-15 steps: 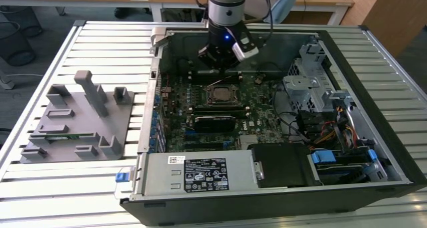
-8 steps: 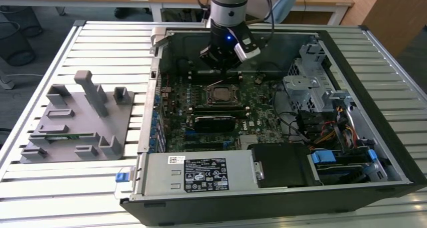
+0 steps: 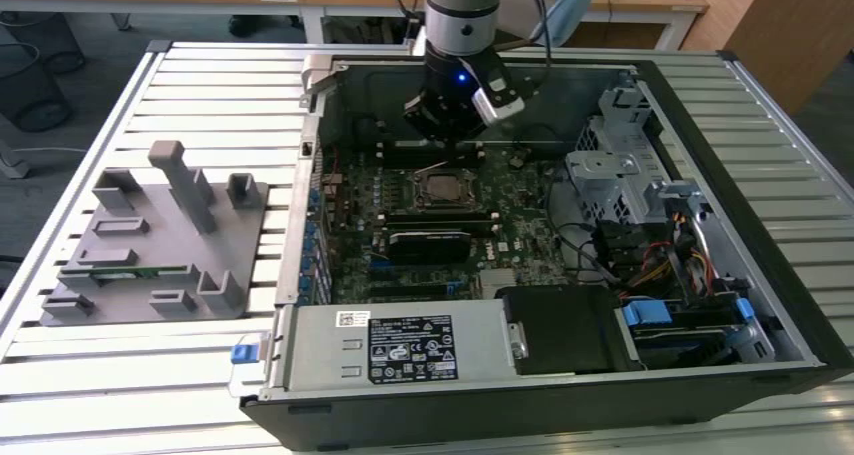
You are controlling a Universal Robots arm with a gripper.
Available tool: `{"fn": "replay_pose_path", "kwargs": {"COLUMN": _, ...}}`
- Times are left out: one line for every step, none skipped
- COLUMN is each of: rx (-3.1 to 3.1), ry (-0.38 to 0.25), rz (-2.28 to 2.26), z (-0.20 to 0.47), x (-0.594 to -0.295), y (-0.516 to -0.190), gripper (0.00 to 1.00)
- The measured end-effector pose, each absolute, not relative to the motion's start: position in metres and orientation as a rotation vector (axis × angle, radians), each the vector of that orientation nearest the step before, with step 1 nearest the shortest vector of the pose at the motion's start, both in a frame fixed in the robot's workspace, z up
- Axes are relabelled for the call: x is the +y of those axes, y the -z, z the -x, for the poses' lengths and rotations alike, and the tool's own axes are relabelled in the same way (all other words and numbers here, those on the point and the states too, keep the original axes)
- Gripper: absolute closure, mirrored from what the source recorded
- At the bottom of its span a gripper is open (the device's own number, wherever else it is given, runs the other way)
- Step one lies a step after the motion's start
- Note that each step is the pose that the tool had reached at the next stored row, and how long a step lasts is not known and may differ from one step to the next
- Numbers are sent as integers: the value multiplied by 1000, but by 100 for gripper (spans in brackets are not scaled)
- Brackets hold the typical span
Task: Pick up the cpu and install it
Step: 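Install the first cpu locking lever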
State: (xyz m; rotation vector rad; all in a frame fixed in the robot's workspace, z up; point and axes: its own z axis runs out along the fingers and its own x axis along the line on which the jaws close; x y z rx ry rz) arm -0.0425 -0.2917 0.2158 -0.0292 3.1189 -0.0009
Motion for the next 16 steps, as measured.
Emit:
{"fn": "replay_pose_path", "kwargs": {"rx": 3119, "ry": 1, "rz": 29, "z": 42, "x": -292, "y": -215, "gripper": 89}}
{"fn": "replay_pose_path", "kwargs": {"rx": 3119, "ry": 1, "rz": 29, "z": 42, "x": -292, "y": -215, "gripper": 89}}
{"fn": "replay_pose_path", "kwargs": {"rx": 3119, "ry": 1, "rz": 29, "z": 41, "x": -292, "y": -214, "gripper": 89}}
{"fn": "replay_pose_path", "kwargs": {"rx": 3119, "ry": 1, "rz": 29, "z": 41, "x": -292, "y": -214, "gripper": 89}}
{"fn": "replay_pose_path", "kwargs": {"rx": 3119, "ry": 1, "rz": 29, "z": 40, "x": -292, "y": -213, "gripper": 89}}
{"fn": "replay_pose_path", "kwargs": {"rx": 3119, "ry": 1, "rz": 29, "z": 39, "x": -292, "y": -213, "gripper": 89}}
{"fn": "replay_pose_path", "kwargs": {"rx": 3119, "ry": 1, "rz": 29, "z": 39, "x": -292, "y": -213, "gripper": 89}}
{"fn": "replay_pose_path", "kwargs": {"rx": 3119, "ry": 1, "rz": 29, "z": 39, "x": -292, "y": -212, "gripper": 89}}
{"fn": "replay_pose_path", "kwargs": {"rx": 3120, "ry": 1, "rz": 29, "z": 38, "x": -292, "y": -211, "gripper": 89}}
{"fn": "replay_pose_path", "kwargs": {"rx": 3120, "ry": 1, "rz": 29, "z": 37, "x": -292, "y": -210, "gripper": 89}}
{"fn": "replay_pose_path", "kwargs": {"rx": 3120, "ry": 1, "rz": 29, "z": 37, "x": -292, "y": -209, "gripper": 89}}
{"fn": "replay_pose_path", "kwargs": {"rx": 3120, "ry": 1, "rz": 29, "z": 37, "x": -292, "y": -209, "gripper": 89}}
{"fn": "replay_pose_path", "kwargs": {"rx": 3120, "ry": 1, "rz": 29, "z": 36, "x": -292, "y": -208, "gripper": 89}}
{"fn": "replay_pose_path", "kwargs": {"rx": 3120, "ry": 1, "rz": 29, "z": 36, "x": -292, "y": -207, "gripper": 89}}
{"fn": "replay_pose_path", "kwargs": {"rx": 3120, "ry": 1, "rz": 29, "z": 36, "x": -292, "y": -207, "gripper": 89}}
{"fn": "replay_pose_path", "kwargs": {"rx": 3120, "ry": 1, "rz": 29, "z": 36, "x": -292, "y": -206, "gripper": 89}}
